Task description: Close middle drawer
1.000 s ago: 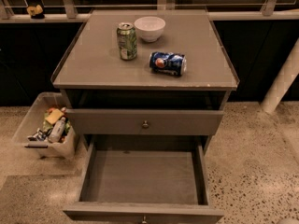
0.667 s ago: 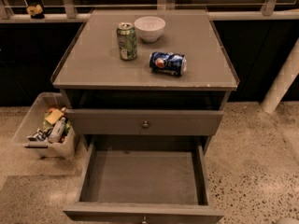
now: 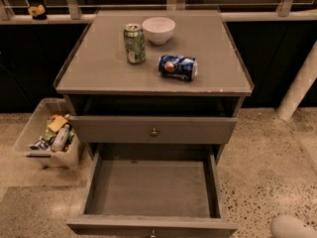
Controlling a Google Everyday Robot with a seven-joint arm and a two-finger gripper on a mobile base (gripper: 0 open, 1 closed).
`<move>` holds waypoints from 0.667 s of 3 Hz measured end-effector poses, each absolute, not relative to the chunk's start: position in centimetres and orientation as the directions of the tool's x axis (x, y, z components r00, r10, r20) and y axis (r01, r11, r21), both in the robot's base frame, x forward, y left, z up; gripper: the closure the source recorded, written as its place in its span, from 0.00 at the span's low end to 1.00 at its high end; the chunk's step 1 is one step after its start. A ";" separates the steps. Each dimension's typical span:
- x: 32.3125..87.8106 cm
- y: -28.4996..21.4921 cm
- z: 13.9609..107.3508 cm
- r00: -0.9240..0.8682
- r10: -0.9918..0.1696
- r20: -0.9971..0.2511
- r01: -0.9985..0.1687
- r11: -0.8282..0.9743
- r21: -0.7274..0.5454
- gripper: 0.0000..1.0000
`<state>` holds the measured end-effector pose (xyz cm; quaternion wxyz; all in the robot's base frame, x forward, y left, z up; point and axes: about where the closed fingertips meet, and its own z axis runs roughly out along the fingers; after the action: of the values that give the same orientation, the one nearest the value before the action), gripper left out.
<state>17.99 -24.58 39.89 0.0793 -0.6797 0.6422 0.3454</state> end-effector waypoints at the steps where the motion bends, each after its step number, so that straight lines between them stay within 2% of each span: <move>1: 21.0 -22.8 39.8 0.023 -0.766 -0.643 -0.935 -0.244 0.256 0.00; 2: 23.2 -22.4 39.9 0.048 -0.736 -0.675 -0.951 -0.240 0.194 0.00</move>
Offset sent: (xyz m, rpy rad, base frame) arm 0.0815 0.0252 0.0030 0.1790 -0.1982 0.0228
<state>23.19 -22.36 39.89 0.1552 -0.7070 0.5966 0.3465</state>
